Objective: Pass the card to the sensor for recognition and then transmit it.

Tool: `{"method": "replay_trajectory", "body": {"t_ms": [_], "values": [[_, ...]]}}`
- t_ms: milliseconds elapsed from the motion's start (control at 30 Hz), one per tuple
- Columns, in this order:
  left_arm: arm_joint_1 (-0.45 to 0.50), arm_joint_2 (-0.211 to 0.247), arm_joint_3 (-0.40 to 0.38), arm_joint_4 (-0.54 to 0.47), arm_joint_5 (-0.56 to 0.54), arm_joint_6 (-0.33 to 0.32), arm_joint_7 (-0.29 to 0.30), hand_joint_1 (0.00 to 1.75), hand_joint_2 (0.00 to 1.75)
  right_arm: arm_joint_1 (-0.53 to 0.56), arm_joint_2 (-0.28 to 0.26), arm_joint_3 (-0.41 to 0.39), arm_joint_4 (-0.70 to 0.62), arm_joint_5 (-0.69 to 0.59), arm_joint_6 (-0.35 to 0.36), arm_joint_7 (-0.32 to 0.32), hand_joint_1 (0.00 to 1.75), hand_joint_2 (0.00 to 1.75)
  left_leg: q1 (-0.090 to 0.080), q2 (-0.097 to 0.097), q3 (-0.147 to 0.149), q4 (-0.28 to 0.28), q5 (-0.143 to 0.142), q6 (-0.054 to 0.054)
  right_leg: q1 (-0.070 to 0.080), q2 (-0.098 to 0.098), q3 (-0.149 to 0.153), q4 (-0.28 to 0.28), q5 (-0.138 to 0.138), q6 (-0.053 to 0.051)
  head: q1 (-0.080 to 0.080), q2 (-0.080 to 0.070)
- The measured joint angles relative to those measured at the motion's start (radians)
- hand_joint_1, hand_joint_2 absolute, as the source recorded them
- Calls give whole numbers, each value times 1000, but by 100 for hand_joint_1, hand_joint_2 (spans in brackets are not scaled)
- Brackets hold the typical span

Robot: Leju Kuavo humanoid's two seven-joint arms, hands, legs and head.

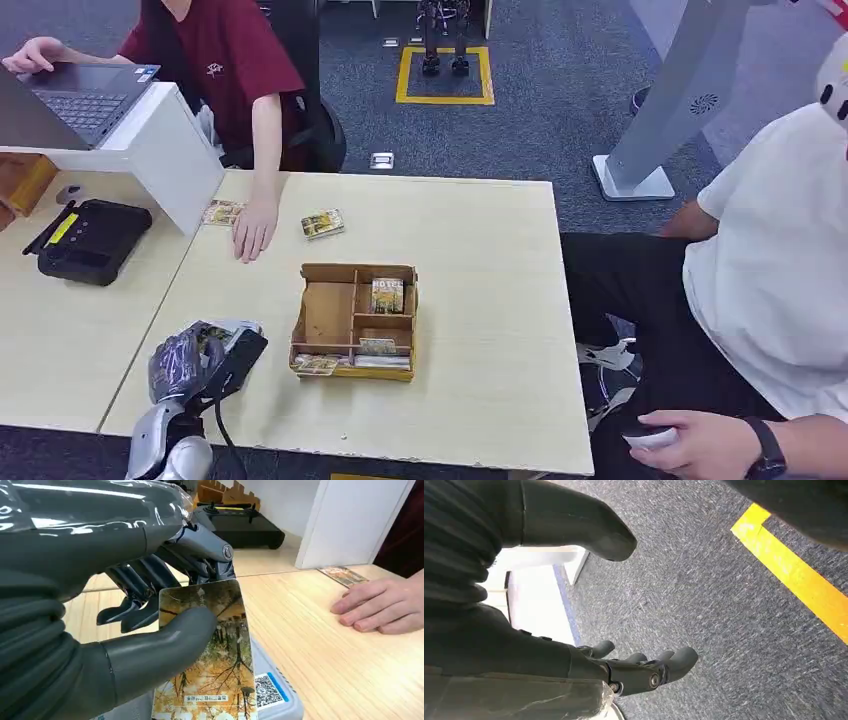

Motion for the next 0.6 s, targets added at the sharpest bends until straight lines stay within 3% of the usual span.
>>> {"method": "replay_trajectory", "body": {"t_ms": [600], "values": [[-17,11,0,96,-205,61,100,175,175,0,0,0,0,6,-13,-13,0,175,0,0,0,0,0,0,0,0,0,0,0,0,0,0]]}}
